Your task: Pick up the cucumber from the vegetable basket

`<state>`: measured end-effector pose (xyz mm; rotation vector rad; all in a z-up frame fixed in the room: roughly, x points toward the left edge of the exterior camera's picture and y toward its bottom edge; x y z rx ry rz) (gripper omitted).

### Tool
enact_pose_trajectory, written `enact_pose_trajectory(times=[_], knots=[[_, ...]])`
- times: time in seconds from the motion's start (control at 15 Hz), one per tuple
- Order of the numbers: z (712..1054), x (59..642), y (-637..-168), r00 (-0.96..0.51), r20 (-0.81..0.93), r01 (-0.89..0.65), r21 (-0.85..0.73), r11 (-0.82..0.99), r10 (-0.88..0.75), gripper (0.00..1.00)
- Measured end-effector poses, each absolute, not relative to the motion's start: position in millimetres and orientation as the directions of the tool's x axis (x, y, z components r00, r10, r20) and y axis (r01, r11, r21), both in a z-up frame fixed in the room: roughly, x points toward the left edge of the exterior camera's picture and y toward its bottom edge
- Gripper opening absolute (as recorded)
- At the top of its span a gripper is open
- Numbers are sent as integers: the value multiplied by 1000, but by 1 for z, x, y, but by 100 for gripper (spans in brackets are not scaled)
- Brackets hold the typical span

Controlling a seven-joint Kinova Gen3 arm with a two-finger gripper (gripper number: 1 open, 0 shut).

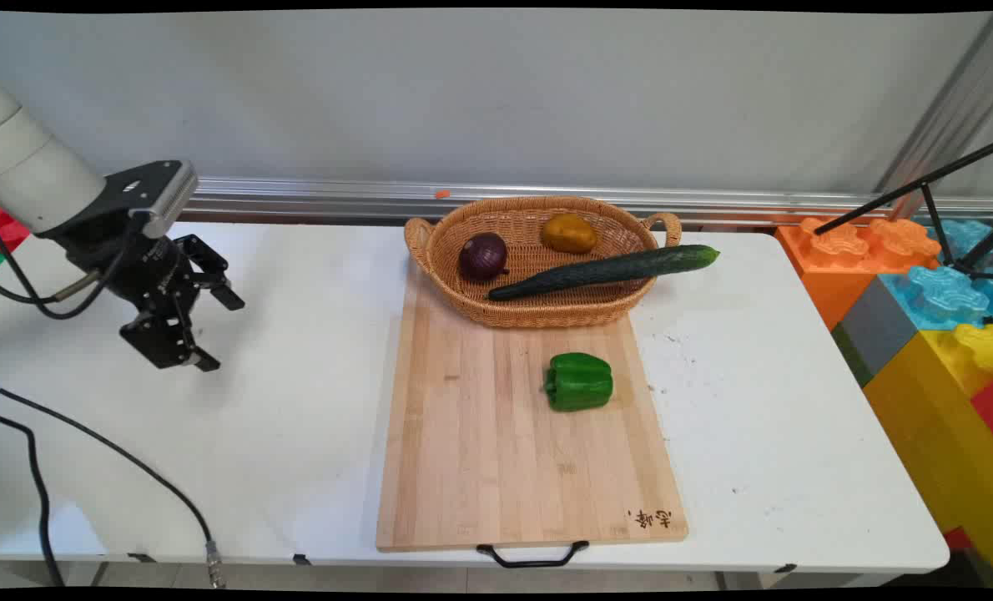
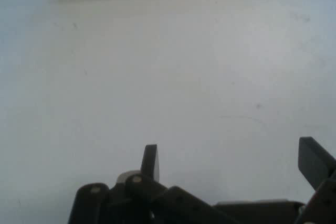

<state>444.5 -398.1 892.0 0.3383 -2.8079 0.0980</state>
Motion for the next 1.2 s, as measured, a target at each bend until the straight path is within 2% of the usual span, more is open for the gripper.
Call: enact_pose_trajectory(times=[0.27,0.8,1.2], knots=[[888,430,-415,-894,396,-253,-57,966,-210,100],[888,344,-495,-808,574,-269,-161,950,-132,100],[857,252,-576,-770,635,-242,-190,952,-69,100]])
